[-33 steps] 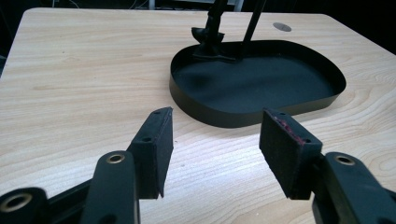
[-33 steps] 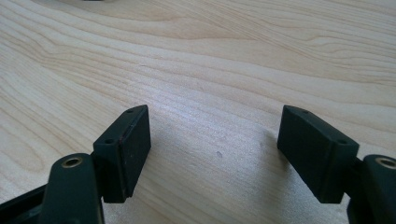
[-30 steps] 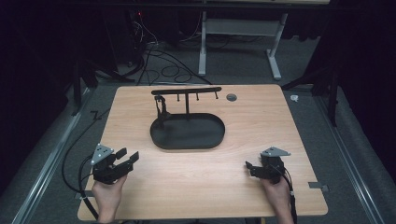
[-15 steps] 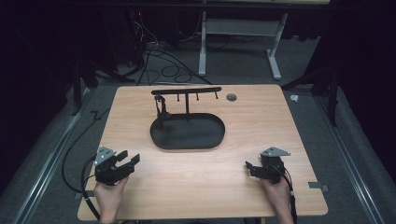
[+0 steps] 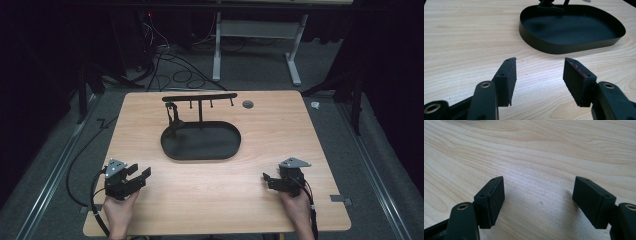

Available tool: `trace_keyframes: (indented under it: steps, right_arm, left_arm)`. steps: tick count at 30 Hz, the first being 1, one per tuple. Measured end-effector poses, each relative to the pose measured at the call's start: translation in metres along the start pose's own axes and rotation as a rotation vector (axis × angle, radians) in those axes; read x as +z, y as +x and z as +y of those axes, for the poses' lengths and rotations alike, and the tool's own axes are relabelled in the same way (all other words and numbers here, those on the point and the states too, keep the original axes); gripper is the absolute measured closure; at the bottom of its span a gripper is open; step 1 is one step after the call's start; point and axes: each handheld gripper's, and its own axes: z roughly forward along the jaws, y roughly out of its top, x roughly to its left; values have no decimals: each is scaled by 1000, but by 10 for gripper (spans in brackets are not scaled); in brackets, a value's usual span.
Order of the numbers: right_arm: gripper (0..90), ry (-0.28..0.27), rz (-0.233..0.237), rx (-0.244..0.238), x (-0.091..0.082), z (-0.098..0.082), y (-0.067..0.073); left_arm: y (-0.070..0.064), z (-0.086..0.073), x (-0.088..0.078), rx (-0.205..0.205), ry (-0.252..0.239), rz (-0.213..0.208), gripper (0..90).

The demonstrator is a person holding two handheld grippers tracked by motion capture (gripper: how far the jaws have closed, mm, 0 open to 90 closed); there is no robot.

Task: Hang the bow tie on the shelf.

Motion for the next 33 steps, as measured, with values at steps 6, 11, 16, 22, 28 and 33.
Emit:
trace_keyframes:
  steps: [6, 11, 16, 22, 28, 33]
  right_arm:
    - [270, 0, 0, 0, 0, 0, 0]
    - [270, 1, 1, 2, 0, 0, 0]
    - [269, 0, 0, 0, 0, 0, 0]
    - [269, 0, 0, 0, 0, 0, 0]
    - [269, 0, 0, 0, 0, 0, 0]
    - [269, 0, 0, 0, 0, 0, 0]
  left_arm:
    - [-1, -4, 4, 0, 13, 5, 447]
    - [-1, -8, 10, -8, 24, 3, 447]
    - [-3, -12, 19, -3, 50, 4, 444]
    - [-6, -16, 28, 8, 78, 11, 442]
    - [-8, -20, 35, 26, 100, 30, 440]
    - [-10, -21, 38, 37, 106, 37, 439]
